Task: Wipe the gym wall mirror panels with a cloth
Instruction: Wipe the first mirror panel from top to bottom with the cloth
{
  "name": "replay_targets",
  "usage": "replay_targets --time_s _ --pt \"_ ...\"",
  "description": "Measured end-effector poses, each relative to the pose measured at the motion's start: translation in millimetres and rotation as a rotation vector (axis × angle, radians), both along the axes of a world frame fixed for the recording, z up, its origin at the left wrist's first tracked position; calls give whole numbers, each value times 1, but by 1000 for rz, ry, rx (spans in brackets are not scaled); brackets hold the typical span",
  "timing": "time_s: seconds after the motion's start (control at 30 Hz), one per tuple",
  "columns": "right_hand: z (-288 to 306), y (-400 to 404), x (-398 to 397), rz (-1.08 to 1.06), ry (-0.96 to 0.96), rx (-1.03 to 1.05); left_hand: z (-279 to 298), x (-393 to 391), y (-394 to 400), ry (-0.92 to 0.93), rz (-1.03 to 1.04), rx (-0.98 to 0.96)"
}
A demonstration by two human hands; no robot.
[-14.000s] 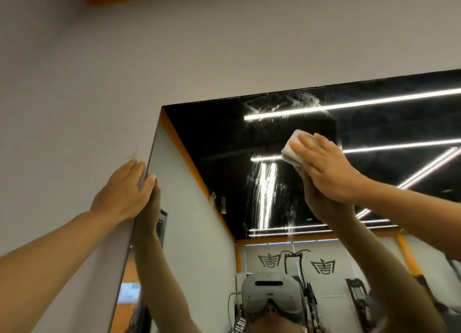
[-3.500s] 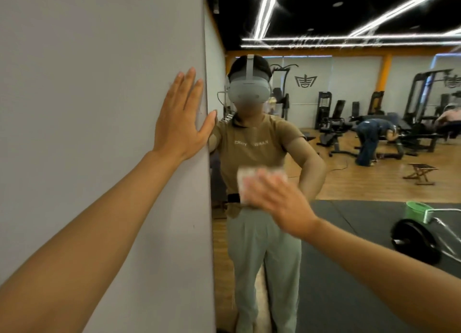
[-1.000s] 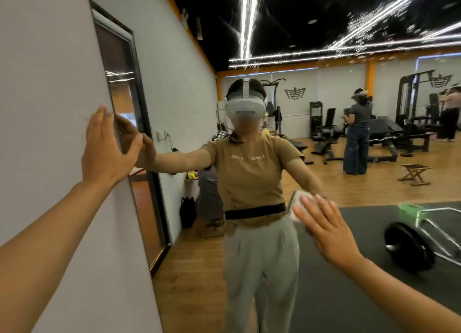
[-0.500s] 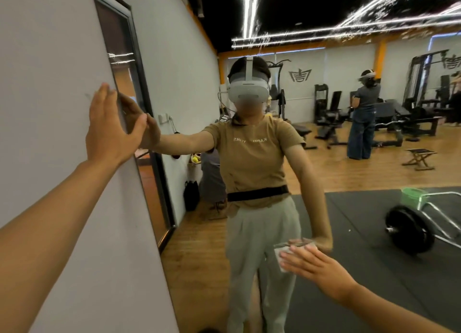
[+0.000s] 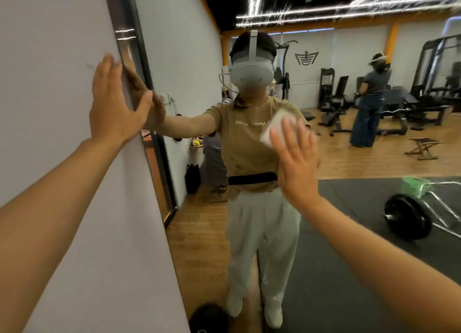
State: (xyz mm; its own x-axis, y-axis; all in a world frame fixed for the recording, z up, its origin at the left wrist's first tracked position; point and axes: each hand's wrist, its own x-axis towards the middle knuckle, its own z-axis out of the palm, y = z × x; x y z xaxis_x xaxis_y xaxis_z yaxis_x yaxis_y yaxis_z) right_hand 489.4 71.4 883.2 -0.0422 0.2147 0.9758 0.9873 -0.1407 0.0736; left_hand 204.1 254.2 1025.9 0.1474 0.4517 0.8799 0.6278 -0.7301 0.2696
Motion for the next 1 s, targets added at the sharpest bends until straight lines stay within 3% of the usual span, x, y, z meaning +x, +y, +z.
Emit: replay_targets --time_s 0.07,0.17,0.27,0.37,0.47,0.57,0.63,0.7,0.8,0.9,1.0 --pt "-68 3 -2 -12 -195 -206 0 0 1 3 -3 6" --pt "-168 -10 11 -142 -701 -584 1 -2 1 16 0 9" --pt "-189 -17 16 -210 -805 -758 2 -6 2 49 3 4" --pt "-140 3 -4 -128 -654 -639 2 -9 4 73 4 7" --pt "-50 32 -39 10 -324 -326 1 -9 6 74 6 15" --pt "32 53 -66 14 -66 -50 0 -10 8 97 7 22" --pt "51 63 -79 18 36 71 -1 -13 11 124 0 32" --pt "33 71 -88 21 30 88 -1 -17 14 144 -16 48" --pt "-51 79 -93 11 -235 -178 -2 -22 21 175 -43 70" --pt "-144 68 -77 -118 -691 -556 -2 -27 27 212 -61 100" --pt "-174 54 -63 -249 -938 -822 -2 -32 33 240 -69 123"
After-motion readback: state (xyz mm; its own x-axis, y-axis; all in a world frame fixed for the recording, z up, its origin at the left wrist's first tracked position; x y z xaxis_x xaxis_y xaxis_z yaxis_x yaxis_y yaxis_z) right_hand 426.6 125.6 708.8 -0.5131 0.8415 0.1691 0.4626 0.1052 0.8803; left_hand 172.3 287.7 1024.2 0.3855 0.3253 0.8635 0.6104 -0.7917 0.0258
